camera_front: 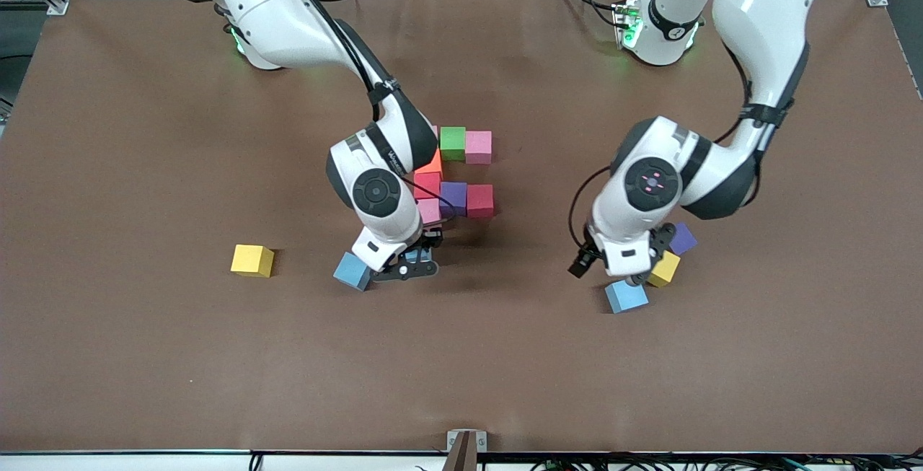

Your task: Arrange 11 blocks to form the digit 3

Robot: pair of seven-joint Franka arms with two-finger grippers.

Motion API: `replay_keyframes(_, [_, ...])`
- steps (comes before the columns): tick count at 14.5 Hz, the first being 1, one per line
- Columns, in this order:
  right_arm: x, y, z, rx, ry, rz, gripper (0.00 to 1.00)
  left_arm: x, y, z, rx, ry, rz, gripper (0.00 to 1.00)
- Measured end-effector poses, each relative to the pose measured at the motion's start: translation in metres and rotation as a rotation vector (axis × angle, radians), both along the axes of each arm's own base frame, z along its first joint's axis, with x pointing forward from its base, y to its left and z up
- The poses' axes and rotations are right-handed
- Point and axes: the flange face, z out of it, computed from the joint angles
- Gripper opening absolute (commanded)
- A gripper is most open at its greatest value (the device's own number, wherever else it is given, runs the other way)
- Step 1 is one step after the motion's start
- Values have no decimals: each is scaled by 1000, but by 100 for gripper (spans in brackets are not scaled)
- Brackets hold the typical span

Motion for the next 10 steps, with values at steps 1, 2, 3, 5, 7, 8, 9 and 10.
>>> replay_keyframes(1, [-2, 4, -3, -2, 2, 3, 0, 9, 17, -3, -4, 3, -41, 100])
replay_keyframes(2, [-3, 7, -5, -3, 2, 4, 0, 17, 33, -9, -9, 10, -89, 100])
replay_keyframes(3, [-4, 10, -5, -2, 1, 1, 0, 23, 46, -17, -16, 19, -144, 100])
replay_keyframes(5, [-4, 15, -8, -3, 0, -8, 0, 33, 65, -35, -22, 32, -263, 100])
replay_keyframes(7, [-7, 20, -13, -8, 6, -5, 0, 43, 76, -48, -35, 5, -322, 100])
replay_keyframes(8, [-10, 23, -15, -10, 9, -3, 0, 47, 77, -53, -46, -14, -332, 100])
replay_keyframes(9, [-11, 25, -17, -12, 11, -1, 0, 49, 76, -59, -55, -29, -336, 100])
replay_keyframes(10, [-13, 26, -18, -13, 12, 0, 0, 51, 75, -63, -59, -42, -339, 100])
